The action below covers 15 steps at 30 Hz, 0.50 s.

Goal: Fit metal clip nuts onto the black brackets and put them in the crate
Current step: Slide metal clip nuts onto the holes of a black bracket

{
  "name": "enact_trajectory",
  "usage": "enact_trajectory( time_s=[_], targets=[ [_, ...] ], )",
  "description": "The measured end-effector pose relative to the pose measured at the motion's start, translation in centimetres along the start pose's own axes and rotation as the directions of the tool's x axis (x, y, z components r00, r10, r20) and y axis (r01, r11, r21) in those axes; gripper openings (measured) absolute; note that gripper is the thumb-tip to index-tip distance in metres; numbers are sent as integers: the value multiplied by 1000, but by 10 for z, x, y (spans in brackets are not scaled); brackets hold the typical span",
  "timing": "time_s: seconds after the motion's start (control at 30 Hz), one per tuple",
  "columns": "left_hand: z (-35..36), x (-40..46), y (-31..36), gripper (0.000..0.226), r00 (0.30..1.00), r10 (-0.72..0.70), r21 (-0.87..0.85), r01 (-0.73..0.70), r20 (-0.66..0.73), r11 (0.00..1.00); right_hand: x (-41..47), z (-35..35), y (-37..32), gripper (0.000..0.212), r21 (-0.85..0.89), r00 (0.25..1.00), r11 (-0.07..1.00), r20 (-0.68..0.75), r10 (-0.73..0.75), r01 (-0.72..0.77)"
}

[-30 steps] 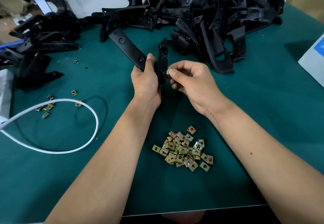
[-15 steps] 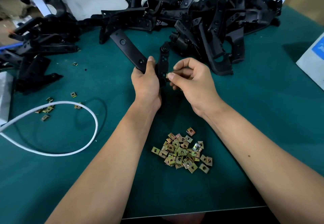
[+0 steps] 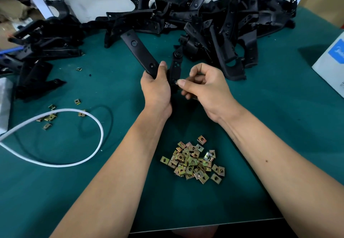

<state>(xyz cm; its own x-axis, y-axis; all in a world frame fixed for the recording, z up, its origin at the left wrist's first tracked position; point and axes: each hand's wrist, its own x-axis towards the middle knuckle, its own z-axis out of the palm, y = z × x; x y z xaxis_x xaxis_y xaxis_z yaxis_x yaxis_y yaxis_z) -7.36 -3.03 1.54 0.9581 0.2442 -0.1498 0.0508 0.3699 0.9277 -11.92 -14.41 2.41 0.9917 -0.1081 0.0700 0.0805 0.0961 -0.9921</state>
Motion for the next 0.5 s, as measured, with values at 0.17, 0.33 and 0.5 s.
enact_trajectory(
  time_s=[0.17, 0.33, 0.5],
  targets=[
    [1, -2, -1, 18, 997, 9, 93, -16, 73, 996, 3, -7, -2, 34, -90, 997, 996, 75, -4, 11],
    [2, -1, -2, 21, 998, -12, 42, 9, 64, 999, 3, -4, 3, 31, -22, 999, 999, -4, -34, 34],
    [0, 1, 0, 19, 1000, -11, -34, 11, 15, 999, 5, 1, 10, 7, -102, 1000, 995, 0, 1, -1]
  ],
)
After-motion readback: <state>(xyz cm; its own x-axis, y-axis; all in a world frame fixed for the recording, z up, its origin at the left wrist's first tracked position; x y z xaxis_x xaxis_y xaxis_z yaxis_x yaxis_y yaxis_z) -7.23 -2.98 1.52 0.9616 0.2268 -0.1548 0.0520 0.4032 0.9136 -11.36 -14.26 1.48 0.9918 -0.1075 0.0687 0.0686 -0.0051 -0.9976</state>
